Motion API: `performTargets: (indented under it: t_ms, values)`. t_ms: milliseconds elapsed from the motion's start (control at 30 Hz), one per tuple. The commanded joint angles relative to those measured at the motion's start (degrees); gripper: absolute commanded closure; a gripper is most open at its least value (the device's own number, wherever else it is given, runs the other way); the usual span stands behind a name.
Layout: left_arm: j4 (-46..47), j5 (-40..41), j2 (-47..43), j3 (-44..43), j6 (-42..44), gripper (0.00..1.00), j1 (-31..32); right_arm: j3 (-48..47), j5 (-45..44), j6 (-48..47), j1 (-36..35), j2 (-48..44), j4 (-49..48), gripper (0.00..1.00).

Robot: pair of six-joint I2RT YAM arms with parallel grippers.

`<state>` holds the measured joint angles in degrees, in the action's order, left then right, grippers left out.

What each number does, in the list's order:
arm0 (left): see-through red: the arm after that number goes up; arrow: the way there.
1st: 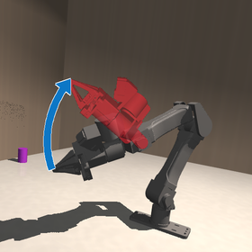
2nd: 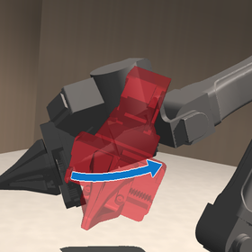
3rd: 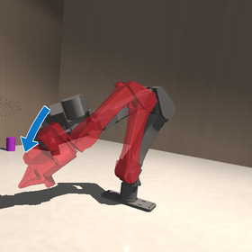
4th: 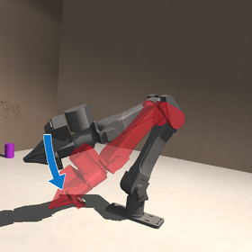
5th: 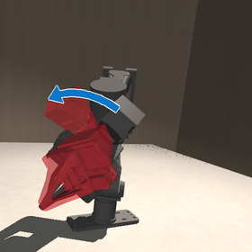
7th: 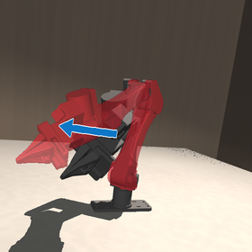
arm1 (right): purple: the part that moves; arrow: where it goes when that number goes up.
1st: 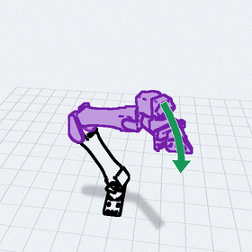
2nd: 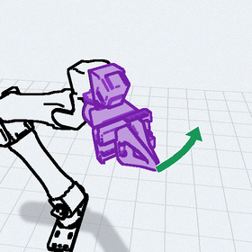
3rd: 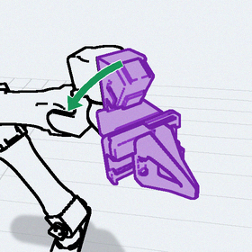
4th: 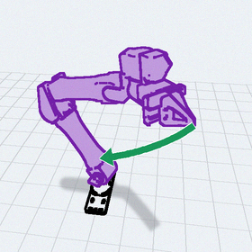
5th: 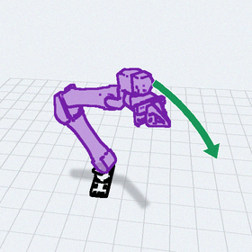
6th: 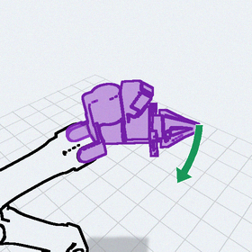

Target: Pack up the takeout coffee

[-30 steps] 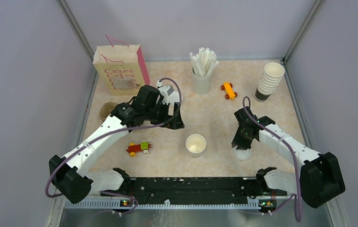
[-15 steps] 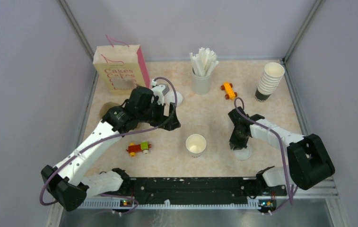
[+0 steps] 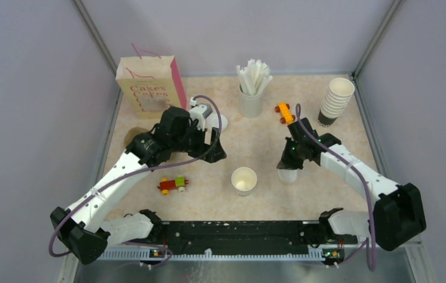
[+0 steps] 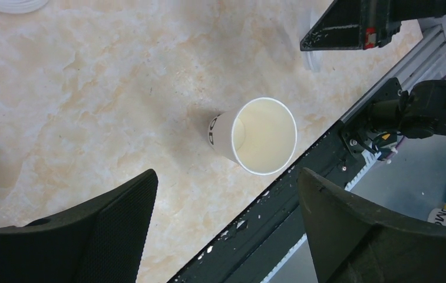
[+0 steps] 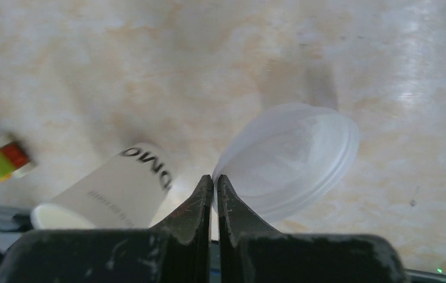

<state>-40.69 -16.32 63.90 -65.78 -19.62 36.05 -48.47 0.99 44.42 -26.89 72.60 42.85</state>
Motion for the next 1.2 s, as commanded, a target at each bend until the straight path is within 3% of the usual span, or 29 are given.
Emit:
performTargets:
  t_ms: [0, 267, 400, 500, 633, 700, 833, 1033, 1167]
  values:
    - [4.1, -4.1, -1.1, -2.5, 1.4, 0.08, 0.0, -6.8, 15.0, -2.1, -0.5, -6.6, -3.3, 1.0]
    - [9.5, -13.4, -3.0, -4.3, 5.1, 0.12, 0.0, -12.2, 34.2, 3.4, -0.5, -11.5, -11.6, 1.0]
    - [21.0, -29.4, -7.4, 0.1, 9.8, 0.1, 0.0, -8.1, 49.2, 11.1, -1.2, -11.9, -27.5, 1.0]
    - [30.9, -32.6, -13.4, 6.2, 13.9, 0.1, 0.1, -6.1, 57.4, 15.8, -1.7, -11.5, -38.3, 1.0]
    - [28.5, -34.9, -12.9, 3.8, 20.0, 0.08, 0.1, -3.5, 66.6, 24.2, -4.0, -11.2, -54.6, 1.0]
    - [25.8, -40.0, -10.6, 1.5, 22.9, 0.09, 0.1, -4.1, 69.5, 22.8, -6.2, -11.0, -55.8, 1.0]
    - [27.6, -49.5, -8.0, -0.1, 20.8, 0.08, 0.1, -4.5, 72.3, 20.6, -9.7, -10.8, -56.4, 1.0]
    - [28.3, -54.8, -5.0, -1.9, 19.8, 0.04, 0.1, -5.3, 72.2, 21.0, -11.7, -11.7, -58.9, 1.0]
    - [28.9, -58.3, -2.0, -2.1, 17.6, 0.1, 0.3, -5.8, 71.8, 20.2, -11.8, -12.0, -57.5, 1.0]
